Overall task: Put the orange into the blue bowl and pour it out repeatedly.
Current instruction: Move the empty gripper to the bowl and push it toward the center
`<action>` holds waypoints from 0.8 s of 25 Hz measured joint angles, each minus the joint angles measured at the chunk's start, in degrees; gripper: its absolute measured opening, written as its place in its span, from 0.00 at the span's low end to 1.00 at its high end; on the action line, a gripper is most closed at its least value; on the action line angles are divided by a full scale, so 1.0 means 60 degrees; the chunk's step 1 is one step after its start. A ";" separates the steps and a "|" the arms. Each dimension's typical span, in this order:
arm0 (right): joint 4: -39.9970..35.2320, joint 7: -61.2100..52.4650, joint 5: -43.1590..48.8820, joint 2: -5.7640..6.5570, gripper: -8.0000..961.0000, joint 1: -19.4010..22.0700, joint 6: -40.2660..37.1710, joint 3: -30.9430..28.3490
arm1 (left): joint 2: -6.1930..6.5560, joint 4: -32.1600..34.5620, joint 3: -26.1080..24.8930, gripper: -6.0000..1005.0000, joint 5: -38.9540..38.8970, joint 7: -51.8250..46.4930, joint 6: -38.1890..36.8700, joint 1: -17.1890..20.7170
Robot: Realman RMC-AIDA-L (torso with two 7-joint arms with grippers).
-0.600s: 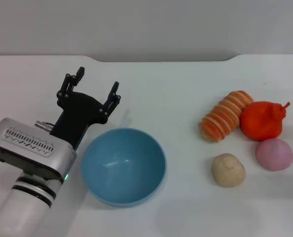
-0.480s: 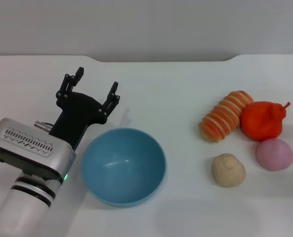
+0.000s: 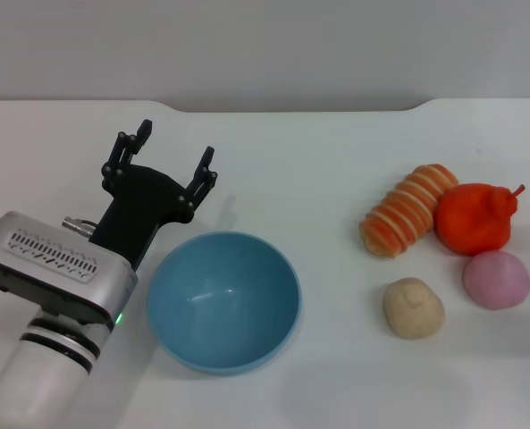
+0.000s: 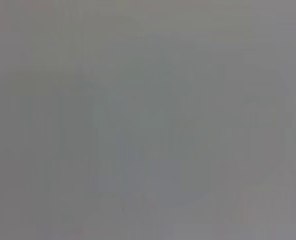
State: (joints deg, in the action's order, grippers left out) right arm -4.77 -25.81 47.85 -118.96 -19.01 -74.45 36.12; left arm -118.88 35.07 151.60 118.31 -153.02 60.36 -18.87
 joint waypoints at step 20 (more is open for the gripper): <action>0.0013 -0.0065 -0.0183 -0.0007 0.75 0.0094 -0.0030 -0.0074 | 0.1057 0.5285 -0.4466 0.78 0.1539 0.0137 -0.6479 0.0866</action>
State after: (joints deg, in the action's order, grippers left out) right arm -4.69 -26.20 46.75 -119.00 -18.45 -74.63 35.68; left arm -112.54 66.78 124.80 127.54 -152.20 21.49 -13.67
